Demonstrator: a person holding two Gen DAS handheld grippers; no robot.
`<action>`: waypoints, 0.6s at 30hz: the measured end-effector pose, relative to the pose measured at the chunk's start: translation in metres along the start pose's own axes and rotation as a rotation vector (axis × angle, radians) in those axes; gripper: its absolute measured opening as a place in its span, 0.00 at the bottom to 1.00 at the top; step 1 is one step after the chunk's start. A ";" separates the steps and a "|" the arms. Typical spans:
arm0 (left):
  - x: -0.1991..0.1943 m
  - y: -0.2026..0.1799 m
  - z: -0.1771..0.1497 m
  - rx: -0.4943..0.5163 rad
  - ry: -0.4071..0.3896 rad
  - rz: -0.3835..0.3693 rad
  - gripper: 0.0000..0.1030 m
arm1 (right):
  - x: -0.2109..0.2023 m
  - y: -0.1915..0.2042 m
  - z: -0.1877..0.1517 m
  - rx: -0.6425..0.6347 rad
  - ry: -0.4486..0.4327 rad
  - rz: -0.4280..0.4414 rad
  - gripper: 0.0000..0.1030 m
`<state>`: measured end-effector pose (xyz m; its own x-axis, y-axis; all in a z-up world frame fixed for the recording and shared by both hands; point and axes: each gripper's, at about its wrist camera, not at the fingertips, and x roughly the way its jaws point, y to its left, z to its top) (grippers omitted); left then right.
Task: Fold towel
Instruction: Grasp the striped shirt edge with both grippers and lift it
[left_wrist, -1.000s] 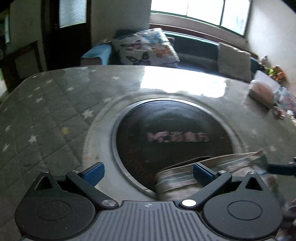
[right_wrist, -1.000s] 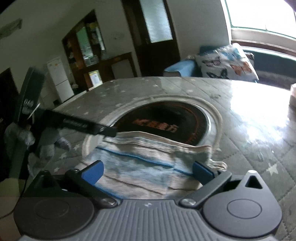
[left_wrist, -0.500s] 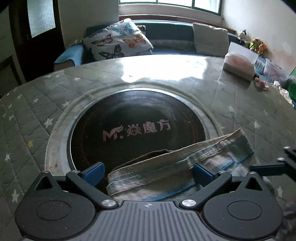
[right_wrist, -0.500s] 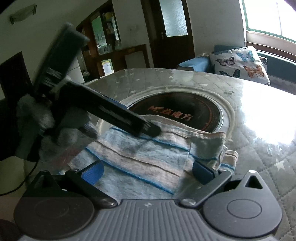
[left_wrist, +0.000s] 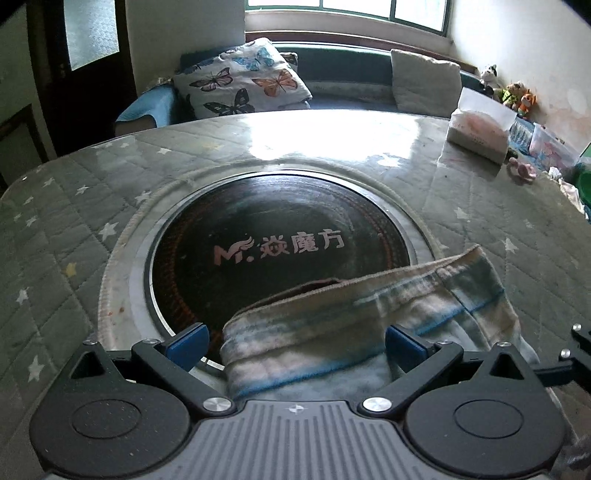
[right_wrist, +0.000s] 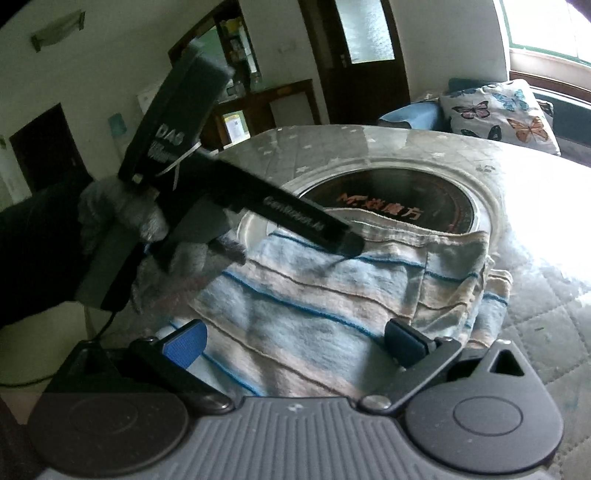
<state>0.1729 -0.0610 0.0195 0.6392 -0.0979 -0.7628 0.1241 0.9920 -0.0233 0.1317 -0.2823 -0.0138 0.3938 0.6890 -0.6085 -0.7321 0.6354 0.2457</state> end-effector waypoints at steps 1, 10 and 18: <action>-0.005 0.001 -0.003 -0.003 -0.005 -0.001 1.00 | -0.003 0.002 -0.001 -0.007 -0.006 -0.002 1.00; -0.053 0.014 -0.043 -0.030 -0.045 -0.005 1.00 | -0.042 0.017 -0.019 -0.075 -0.060 -0.251 1.00; -0.085 0.005 -0.086 0.026 -0.068 -0.036 1.00 | -0.065 0.009 -0.037 -0.069 -0.081 -0.459 1.00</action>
<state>0.0540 -0.0408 0.0286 0.6843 -0.1395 -0.7158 0.1672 0.9854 -0.0322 0.0787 -0.3342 0.0002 0.7257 0.3686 -0.5809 -0.5059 0.8581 -0.0876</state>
